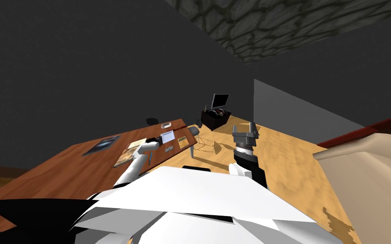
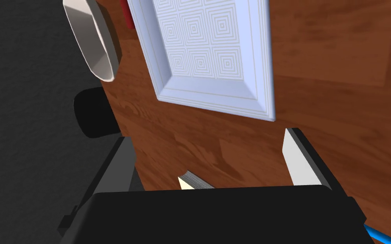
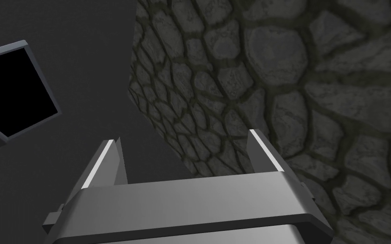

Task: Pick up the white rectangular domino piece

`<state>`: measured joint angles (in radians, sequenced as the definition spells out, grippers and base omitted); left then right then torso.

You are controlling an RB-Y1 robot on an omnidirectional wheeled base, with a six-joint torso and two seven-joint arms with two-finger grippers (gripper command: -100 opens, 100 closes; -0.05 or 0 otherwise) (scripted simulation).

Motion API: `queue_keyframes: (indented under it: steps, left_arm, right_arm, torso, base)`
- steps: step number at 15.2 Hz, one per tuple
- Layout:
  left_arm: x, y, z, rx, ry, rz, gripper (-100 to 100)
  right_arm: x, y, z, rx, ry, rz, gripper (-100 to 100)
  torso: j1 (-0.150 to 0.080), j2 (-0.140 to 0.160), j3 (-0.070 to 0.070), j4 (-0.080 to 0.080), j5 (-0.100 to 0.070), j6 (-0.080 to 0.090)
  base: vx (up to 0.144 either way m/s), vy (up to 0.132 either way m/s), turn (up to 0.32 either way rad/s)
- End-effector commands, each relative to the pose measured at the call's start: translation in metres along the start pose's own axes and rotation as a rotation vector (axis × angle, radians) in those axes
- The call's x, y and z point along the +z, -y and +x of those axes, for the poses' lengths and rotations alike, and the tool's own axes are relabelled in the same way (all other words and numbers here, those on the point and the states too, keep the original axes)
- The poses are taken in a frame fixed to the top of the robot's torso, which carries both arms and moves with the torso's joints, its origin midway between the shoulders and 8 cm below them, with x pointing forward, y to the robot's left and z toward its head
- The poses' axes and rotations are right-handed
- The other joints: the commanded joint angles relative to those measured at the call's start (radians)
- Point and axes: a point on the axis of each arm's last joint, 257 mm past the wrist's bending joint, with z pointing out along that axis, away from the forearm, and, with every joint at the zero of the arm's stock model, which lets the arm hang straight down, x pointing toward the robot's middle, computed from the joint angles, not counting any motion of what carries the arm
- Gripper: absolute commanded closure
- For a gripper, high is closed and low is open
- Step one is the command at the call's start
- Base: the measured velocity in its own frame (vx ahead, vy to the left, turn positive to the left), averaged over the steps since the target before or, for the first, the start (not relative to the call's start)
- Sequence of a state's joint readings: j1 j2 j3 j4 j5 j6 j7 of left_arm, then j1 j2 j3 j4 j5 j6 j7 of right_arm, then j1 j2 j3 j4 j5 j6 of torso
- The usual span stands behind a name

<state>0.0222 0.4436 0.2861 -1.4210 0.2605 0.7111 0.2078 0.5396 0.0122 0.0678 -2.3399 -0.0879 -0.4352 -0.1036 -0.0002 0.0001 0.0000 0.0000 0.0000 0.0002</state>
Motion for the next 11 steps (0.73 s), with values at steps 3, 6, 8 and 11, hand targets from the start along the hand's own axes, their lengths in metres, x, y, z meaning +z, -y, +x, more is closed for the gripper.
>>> queue_keyframes:
  steps: [3,6,8,11]
  left_arm:
    - [0.005,-0.02,-0.014,-0.038,0.031,-0.091,-100]
    - [0.007,-0.035,-0.022,-0.067,0.051,-0.16,-100]
    - [0.007,-0.041,-0.024,-0.068,0.056,-0.181,-100]
    - [0.008,-0.056,-0.031,-0.097,0.073,-0.248,-100]
  right_arm:
    - [0.0,0.0,0.0,0.0,0.0,0.0,0]
    - [0.0,0.0,0.0,0.0,0.0,0.0,0]
    - [0.0,0.0,0.0,0.0,0.0,0.0,0]
    - [0.0,0.0,0.0,0.0,0.0,0.0,0]
  torso:
    - [0.0,0.0,0.0,0.0,0.0,-0.001]
    - [0.0,0.0,0.0,0.0,0.0,0.0]
    - [0.0,0.0,0.0,0.0,0.0,0.0]
    - [0.0,0.0,0.0,0.0,0.0,0.0]
  base:
    - [-0.002,-0.003,-0.048]
    - [-0.003,-0.005,-0.101]
    - [-0.002,-0.003,-0.085]
    - [-0.001,-0.004,-0.093]
